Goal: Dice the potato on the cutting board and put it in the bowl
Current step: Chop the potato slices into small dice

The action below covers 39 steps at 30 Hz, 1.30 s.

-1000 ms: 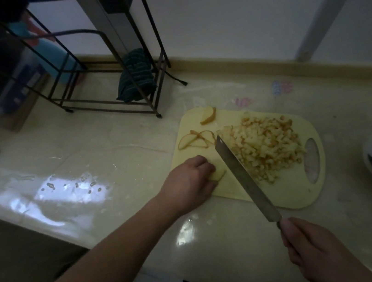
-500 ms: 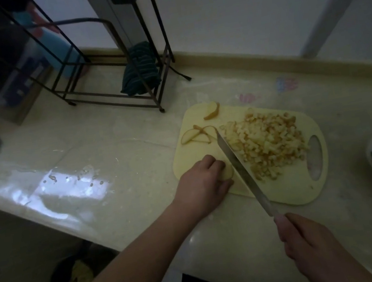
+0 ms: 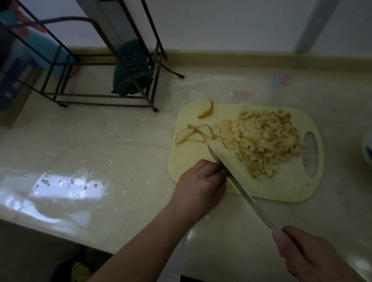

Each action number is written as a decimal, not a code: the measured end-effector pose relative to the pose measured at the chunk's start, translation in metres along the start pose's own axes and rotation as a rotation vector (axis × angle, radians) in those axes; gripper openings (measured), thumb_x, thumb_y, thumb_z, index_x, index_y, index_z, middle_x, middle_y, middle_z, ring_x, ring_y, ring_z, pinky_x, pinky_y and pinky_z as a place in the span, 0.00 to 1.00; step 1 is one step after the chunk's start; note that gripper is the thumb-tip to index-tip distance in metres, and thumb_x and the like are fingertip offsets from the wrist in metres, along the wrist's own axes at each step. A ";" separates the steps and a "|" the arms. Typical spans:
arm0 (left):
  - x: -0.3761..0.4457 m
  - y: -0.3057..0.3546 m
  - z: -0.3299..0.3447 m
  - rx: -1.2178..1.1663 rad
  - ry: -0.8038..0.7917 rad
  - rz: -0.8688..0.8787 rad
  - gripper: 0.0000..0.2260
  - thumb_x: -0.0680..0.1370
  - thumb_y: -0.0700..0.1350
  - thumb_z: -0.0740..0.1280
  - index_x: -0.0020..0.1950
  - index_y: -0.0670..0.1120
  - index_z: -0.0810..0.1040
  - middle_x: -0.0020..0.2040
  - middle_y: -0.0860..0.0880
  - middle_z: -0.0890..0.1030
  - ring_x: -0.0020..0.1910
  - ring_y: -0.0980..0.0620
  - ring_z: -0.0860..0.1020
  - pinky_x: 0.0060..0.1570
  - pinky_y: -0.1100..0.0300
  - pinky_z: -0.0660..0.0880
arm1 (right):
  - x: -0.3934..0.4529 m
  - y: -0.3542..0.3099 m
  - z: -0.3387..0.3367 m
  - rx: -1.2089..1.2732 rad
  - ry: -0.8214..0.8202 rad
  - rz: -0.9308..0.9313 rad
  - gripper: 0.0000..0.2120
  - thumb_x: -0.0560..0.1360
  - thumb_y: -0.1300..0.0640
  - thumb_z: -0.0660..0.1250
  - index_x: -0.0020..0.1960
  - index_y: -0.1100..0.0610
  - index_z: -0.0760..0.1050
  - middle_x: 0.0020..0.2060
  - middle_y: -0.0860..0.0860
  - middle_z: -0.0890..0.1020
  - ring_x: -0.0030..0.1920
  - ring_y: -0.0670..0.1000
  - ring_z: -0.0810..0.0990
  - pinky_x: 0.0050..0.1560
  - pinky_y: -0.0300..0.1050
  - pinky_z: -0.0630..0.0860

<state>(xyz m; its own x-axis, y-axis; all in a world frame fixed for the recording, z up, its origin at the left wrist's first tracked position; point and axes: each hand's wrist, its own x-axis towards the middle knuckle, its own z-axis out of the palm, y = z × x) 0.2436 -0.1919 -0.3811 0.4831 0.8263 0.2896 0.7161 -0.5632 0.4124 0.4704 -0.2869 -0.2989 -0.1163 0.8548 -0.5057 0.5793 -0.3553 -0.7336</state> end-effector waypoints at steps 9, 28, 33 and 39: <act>0.000 -0.003 0.005 -0.061 -0.002 -0.018 0.07 0.79 0.41 0.68 0.49 0.39 0.84 0.48 0.43 0.82 0.46 0.43 0.79 0.42 0.50 0.78 | 0.024 0.005 0.002 -0.095 0.000 -0.077 0.20 0.76 0.40 0.56 0.33 0.53 0.68 0.30 0.43 0.79 0.32 0.43 0.76 0.38 0.42 0.69; 0.004 -0.005 0.001 0.032 0.054 -0.008 0.04 0.77 0.38 0.71 0.49 0.39 0.84 0.47 0.43 0.82 0.45 0.43 0.80 0.39 0.53 0.78 | 0.051 -0.011 -0.021 -0.055 -0.039 -0.193 0.28 0.74 0.32 0.52 0.32 0.54 0.67 0.24 0.47 0.72 0.26 0.44 0.70 0.30 0.38 0.65; -0.002 -0.001 0.002 0.052 0.053 -0.067 0.03 0.74 0.39 0.73 0.46 0.39 0.84 0.45 0.43 0.81 0.43 0.42 0.79 0.40 0.52 0.78 | 0.051 -0.012 -0.021 -0.111 -0.059 -0.215 0.31 0.74 0.30 0.50 0.33 0.57 0.68 0.25 0.47 0.74 0.28 0.45 0.72 0.33 0.41 0.68; -0.001 0.002 0.003 0.052 0.049 -0.111 0.04 0.72 0.38 0.73 0.46 0.40 0.84 0.46 0.44 0.82 0.44 0.43 0.79 0.40 0.53 0.78 | 0.043 -0.005 -0.022 -0.135 -0.080 -0.224 0.27 0.72 0.33 0.51 0.33 0.56 0.69 0.28 0.49 0.76 0.30 0.48 0.74 0.36 0.44 0.70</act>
<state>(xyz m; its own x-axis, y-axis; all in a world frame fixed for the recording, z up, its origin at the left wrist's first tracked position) 0.2464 -0.1939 -0.3832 0.3752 0.8815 0.2867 0.7897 -0.4659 0.3992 0.4804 -0.2403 -0.3064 -0.3141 0.8717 -0.3763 0.6335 -0.1028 -0.7669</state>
